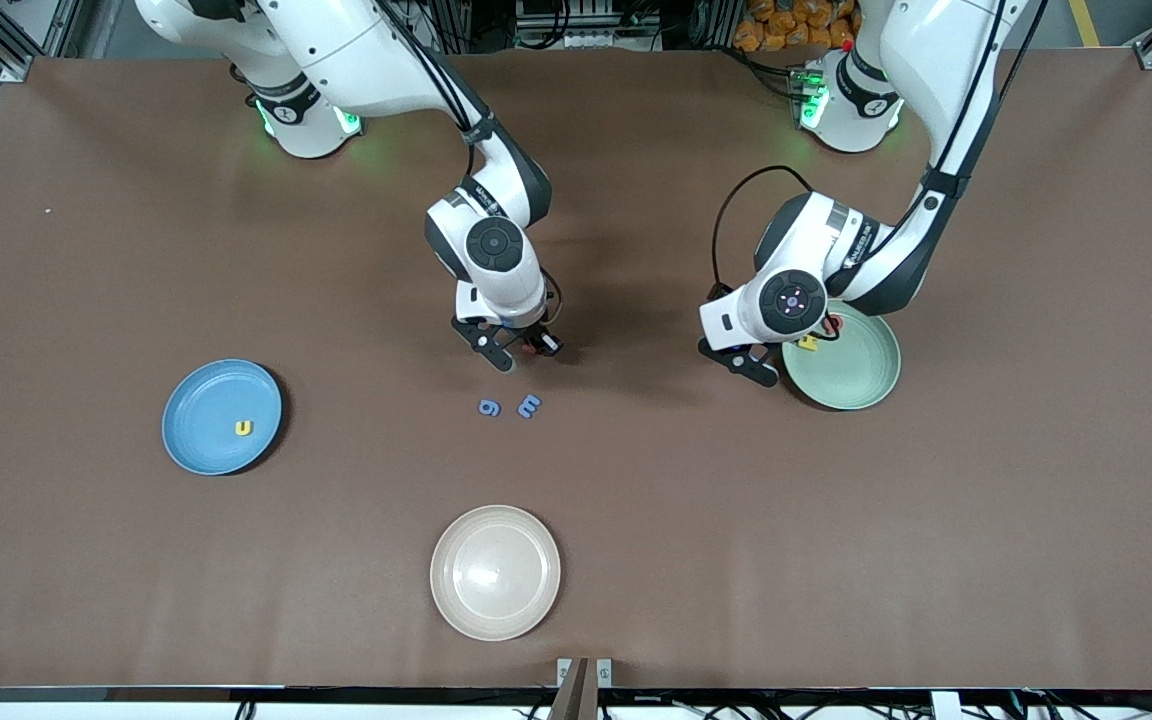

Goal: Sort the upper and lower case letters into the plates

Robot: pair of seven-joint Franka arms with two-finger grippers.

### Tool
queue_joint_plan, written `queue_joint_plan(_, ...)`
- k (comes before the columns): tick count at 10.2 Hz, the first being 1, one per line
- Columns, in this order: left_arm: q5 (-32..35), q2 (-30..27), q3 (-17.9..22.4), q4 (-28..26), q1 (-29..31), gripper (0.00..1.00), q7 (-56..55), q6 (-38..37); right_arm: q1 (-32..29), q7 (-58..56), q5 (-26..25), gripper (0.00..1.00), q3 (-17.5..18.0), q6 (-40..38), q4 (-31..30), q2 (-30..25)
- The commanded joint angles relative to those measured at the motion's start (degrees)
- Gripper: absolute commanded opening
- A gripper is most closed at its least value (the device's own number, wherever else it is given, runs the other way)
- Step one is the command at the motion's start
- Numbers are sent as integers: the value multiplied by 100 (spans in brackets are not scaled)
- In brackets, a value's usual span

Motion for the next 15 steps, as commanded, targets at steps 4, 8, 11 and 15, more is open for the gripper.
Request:
queue_joint_plan(4,-184,255,-448,965,-907,100,-2132,-3,-1218,-1810,-41,0,-226,-1398,-77,-1008)
queue_joint_plan(8,72,826,-440,1714,-1586,100,-2744,505,-2843,-3742,-137,0,-227,-2075,-138,-1087)
queue_joint_plan(11,368,1318,-396,2101,-2244,100,-3456,1347,-3619,-4835,-471,1,-253,-2120,-270,-1123)
queue_joint_plan(15,1346,2013,-9,2708,-3256,100,-3765,1632,-4744,-6620,-665,72,-270,-2120,-367,-1053)
